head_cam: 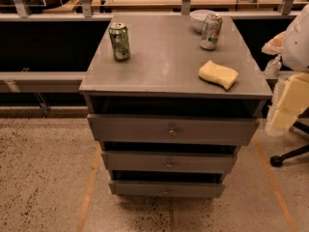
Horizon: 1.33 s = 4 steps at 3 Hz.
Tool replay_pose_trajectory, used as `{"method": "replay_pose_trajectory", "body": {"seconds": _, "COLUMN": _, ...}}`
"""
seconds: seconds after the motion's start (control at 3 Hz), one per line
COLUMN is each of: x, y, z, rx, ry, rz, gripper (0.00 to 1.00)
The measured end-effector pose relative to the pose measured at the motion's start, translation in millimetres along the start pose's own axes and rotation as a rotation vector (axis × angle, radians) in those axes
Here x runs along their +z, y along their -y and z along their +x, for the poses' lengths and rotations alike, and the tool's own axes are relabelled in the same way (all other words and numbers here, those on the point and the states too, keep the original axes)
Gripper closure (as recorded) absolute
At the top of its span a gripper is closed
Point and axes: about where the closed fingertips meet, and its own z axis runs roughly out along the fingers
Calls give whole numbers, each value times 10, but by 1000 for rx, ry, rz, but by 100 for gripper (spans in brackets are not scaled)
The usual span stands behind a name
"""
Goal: Move 7up can near green can
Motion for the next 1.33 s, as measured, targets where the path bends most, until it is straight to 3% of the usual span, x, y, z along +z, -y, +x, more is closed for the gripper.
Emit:
{"method": "replay_pose_trajectory", "body": {"seconds": 0.33, "x": -16, "y": 24, "z": -13, "rx": 2, "ry": 13, "rz": 13, "gripper": 0}}
{"method": "replay_pose_trajectory", "body": {"seconds": 0.67, "x": 52, "y": 374, "z": 3, "rx": 58, "ry": 126, "rz": 57, "gripper": 0}}
{"method": "replay_pose_trajectory", "body": {"seconds": 1.0, "x": 172, "y": 1024, "z": 163, "rx": 151, "ry": 343, "rz": 151, "gripper": 0}}
{"method": "replay_pose_trajectory", "body": {"seconds": 1.33, "x": 202, "y": 1757, "z": 177, "rx": 254, "ry": 635, "rz": 264, "gripper": 0}}
